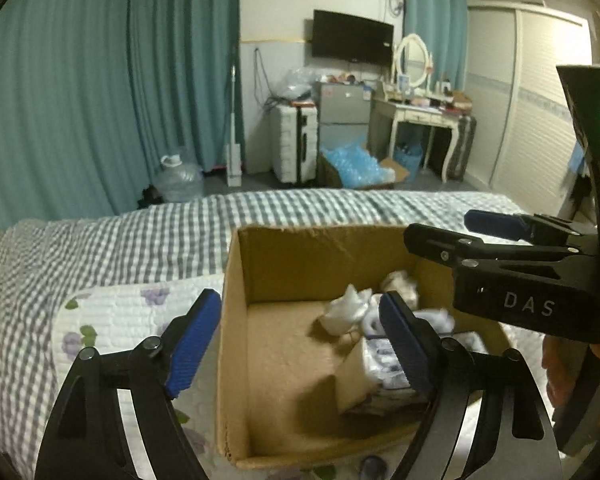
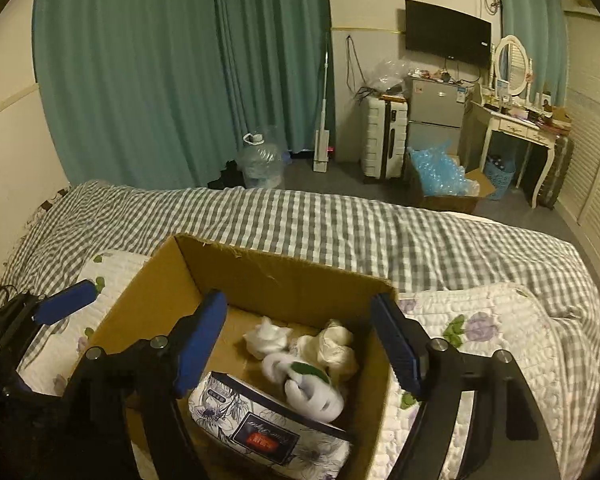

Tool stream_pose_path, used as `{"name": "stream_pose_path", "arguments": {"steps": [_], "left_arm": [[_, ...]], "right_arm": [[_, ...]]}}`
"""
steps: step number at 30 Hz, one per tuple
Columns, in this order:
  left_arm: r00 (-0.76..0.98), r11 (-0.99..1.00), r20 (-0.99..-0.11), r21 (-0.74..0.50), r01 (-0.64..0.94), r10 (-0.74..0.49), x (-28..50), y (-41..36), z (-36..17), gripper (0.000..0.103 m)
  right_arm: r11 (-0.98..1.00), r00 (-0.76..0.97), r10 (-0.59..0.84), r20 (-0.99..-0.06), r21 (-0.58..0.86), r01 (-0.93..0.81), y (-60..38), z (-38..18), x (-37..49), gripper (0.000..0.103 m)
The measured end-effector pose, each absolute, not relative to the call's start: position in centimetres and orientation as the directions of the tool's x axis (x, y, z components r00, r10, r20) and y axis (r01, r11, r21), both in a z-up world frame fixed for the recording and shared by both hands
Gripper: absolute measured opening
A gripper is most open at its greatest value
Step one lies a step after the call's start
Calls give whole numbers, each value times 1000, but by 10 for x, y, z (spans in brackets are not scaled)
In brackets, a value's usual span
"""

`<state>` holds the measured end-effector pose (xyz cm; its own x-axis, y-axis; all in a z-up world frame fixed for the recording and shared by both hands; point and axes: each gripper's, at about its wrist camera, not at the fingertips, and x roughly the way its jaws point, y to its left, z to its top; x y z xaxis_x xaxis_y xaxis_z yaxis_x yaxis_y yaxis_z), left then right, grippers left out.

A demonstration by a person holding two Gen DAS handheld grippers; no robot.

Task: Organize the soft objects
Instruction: 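Carry the glove and sock into the box and open both tools, then withdraw both tools from the box back toward the remaining items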

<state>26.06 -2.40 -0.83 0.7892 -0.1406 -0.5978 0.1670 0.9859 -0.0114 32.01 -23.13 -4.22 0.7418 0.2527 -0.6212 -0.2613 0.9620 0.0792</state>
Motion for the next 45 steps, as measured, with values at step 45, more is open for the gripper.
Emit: {"name": "stream_pose_path", "arguments": {"steps": [45], "left_arm": [[769,989,-635,42,139,-81,90,-18,-58,103]], "right_arm": [[967,513,181,-839,56,-249,-267,-165,122,103]]}}
